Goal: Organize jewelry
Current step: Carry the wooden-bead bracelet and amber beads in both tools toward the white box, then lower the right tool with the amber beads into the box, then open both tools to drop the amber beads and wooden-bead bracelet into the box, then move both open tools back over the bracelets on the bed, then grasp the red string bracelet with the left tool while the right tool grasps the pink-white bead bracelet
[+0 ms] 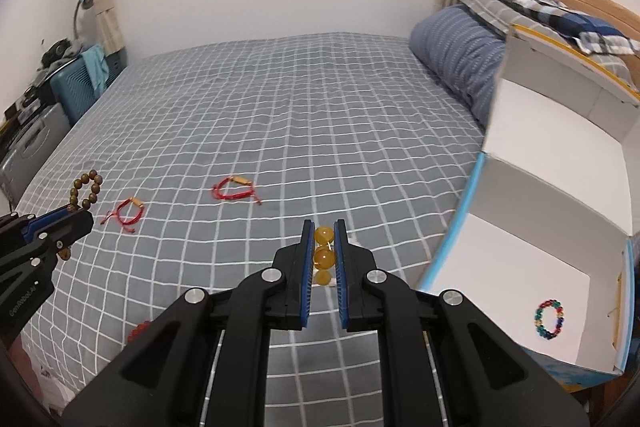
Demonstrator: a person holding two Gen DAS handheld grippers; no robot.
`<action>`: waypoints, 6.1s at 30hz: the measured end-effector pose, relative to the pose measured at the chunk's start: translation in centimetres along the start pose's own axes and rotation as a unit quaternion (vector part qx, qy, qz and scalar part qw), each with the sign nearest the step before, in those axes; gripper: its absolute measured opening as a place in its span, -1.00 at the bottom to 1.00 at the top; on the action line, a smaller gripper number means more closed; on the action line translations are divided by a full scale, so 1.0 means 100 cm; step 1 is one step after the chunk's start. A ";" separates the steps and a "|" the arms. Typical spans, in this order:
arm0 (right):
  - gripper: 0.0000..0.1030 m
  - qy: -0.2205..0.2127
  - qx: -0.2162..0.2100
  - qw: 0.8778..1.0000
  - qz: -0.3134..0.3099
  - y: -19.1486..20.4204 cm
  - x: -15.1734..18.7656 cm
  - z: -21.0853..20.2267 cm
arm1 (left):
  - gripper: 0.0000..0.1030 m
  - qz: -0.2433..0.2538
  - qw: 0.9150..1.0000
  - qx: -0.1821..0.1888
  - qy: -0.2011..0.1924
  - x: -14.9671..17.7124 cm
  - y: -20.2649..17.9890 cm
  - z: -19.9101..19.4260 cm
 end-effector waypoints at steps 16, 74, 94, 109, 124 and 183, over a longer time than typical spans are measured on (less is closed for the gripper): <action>-0.82 -0.011 0.098 0.993 0.070 -0.121 0.008 -0.047 | -0.71 0.070 0.992 0.109 -0.009 -0.032 -0.148 -0.007; 0.46 0.030 0.209 0.952 0.220 -0.276 0.097 -0.062 | 0.65 0.185 0.967 0.176 0.027 -0.019 -0.334 0.049; 0.70 -0.009 0.173 0.972 0.162 -0.211 0.046 -0.053 | 0.89 0.104 0.987 0.122 -0.001 -0.055 -0.218 0.050; 0.70 -0.015 0.113 0.990 0.085 -0.122 0.002 -0.016 | 0.89 0.036 0.998 0.056 0.005 -0.068 -0.092 0.071; 0.70 0.002 0.057 0.998 0.023 -0.029 -0.017 0.036 | 0.89 -0.025 0.999 -0.017 0.038 -0.041 0.036 0.102; -0.62 0.177 0.016 0.984 0.025 -0.020 0.074 0.191 | -0.83 -0.125 0.975 -0.096 0.155 0.063 0.174 0.239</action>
Point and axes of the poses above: each gripper's, at about its wrist camera, not at the fingertips, and z roughly the way its jaws point, y to its left, x to its underside, the point moved 8 cm from there along z, roughly the way its jaws point, and after that the axes turned 11 degrees about -x, right-handed, at the moved point
